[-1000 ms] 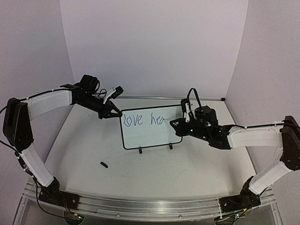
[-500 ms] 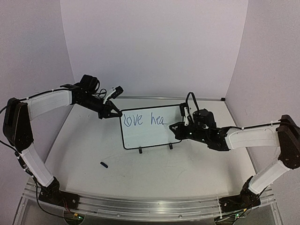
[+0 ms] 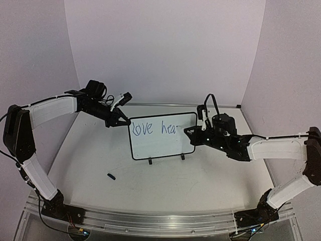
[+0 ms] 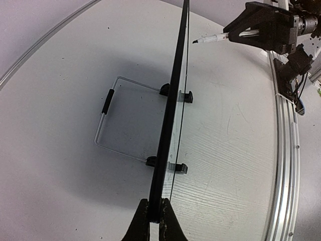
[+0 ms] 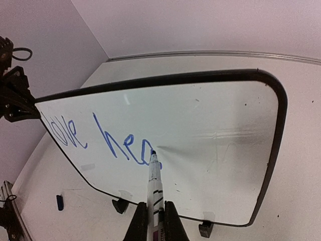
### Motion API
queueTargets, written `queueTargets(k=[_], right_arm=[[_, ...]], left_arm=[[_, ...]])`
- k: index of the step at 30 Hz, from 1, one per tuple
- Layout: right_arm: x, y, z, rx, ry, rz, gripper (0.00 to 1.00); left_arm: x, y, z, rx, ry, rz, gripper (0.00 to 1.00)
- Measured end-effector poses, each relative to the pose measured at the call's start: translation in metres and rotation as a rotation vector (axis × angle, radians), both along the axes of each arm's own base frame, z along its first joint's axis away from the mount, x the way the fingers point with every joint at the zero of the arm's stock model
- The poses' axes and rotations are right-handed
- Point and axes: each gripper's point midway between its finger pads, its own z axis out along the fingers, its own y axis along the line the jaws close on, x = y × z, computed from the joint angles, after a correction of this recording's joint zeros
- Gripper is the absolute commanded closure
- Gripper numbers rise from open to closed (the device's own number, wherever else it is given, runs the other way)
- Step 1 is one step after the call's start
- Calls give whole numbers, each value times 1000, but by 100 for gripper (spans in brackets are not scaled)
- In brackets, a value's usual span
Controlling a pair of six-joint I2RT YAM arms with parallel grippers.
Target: Write a sentence on the whiteboard
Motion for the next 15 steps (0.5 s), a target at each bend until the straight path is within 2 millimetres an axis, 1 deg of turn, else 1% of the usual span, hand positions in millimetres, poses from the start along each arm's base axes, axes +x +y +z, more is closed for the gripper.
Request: queueTargets(k=[2,4,9,15], right_arm=[[-1,-2,10,13,-21,-4,100],[0,-4,16,18,-36,-12,100],[2,-6,19,7,-51,-23,100],[8,-1,23,-3,-66,-24,100]], left_arm=[[0,0,0,0,0,0,100],[0,0,0,0,0,0,100],[0,0,0,0,0,0,100],[0,0,0,0,0,0,100]])
